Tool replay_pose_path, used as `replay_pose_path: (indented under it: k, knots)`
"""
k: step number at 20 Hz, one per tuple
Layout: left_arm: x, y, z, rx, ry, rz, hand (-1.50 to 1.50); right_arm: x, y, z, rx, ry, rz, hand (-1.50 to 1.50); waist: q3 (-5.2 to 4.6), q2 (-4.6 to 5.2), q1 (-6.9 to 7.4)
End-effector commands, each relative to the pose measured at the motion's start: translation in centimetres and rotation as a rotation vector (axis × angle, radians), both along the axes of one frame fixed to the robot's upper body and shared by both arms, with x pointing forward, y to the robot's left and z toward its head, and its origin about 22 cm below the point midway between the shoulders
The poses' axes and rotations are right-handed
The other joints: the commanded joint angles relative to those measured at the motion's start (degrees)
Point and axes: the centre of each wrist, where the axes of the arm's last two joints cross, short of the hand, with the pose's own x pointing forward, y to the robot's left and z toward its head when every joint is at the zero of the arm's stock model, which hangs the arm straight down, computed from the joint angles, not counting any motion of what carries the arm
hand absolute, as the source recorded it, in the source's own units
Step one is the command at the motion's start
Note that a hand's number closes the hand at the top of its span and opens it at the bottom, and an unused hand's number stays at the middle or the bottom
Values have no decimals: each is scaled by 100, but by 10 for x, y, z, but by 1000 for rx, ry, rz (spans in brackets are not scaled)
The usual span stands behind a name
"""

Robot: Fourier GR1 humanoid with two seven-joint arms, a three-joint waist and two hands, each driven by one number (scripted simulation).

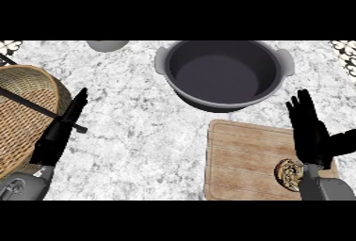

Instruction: Pick the cupcake from the cutting board and place it in the pot

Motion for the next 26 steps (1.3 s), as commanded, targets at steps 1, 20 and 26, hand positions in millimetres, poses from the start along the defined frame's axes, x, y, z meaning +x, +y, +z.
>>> replay_pose_path:
  k: [1, 20, 26]
  knots:
    - [-5, -6, -25, -45, 73, -14, 0, -28, -6, -7, -61, 36, 63, 150, 92, -159, 41]
    - [-28, -48, -39, -246, 380, -41, 0, -139, -26, 97, -652, -298, 96, -150, 83, -193, -34]
    - [-28, -55, -45, -252, 358, -46, 0, -154, -22, 137, -649, -37, 155, -150, 83, -168, 38]
